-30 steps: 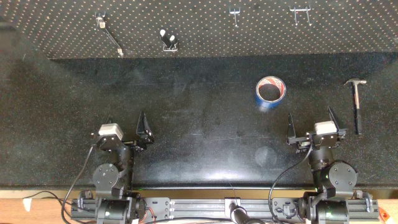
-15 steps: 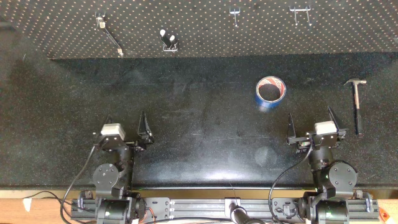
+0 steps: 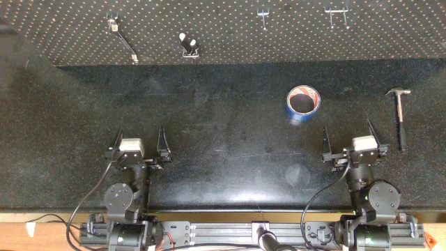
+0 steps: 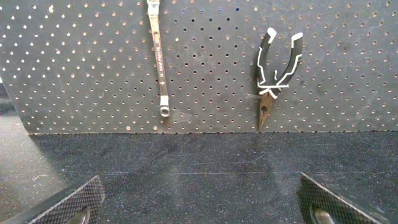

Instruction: Place Tools Onto Pegboard

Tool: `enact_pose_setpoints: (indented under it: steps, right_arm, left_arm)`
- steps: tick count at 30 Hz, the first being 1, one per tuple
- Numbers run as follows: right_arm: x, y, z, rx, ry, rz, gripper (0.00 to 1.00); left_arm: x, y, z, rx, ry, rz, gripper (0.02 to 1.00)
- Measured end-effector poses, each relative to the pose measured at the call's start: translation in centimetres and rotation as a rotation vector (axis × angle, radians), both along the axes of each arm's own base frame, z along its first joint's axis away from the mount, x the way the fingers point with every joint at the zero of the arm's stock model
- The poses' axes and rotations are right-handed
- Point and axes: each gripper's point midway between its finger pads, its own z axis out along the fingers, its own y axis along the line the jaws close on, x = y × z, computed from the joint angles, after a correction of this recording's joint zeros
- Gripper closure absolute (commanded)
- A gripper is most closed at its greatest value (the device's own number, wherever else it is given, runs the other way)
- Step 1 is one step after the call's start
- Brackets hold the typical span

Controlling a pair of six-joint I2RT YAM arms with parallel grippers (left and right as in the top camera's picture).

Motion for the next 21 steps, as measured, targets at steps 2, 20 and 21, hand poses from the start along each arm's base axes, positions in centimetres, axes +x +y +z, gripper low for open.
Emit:
enact_pose_setpoints:
  steps: [2, 20, 21]
  right_arm:
    - [0.0, 0.0, -0.02, 0.0, 0.0, 0.0, 0.007]
    - [0.07, -0.24, -0.03, 0.064, 0.012, -0.018, 0.007]
    - [0.24, -0.27, 0.22, 0.111, 0.021, -0.022, 0.005]
  left_arm:
    - [0.0, 0.0, 0.0, 0.0, 0.0, 0.0, 0.023]
    - [0.0, 0.0, 0.0, 0.0, 0.0, 0.0, 0.02]
    - [0.0, 0.0, 0.0, 0.0, 0.0, 0.0, 0.023]
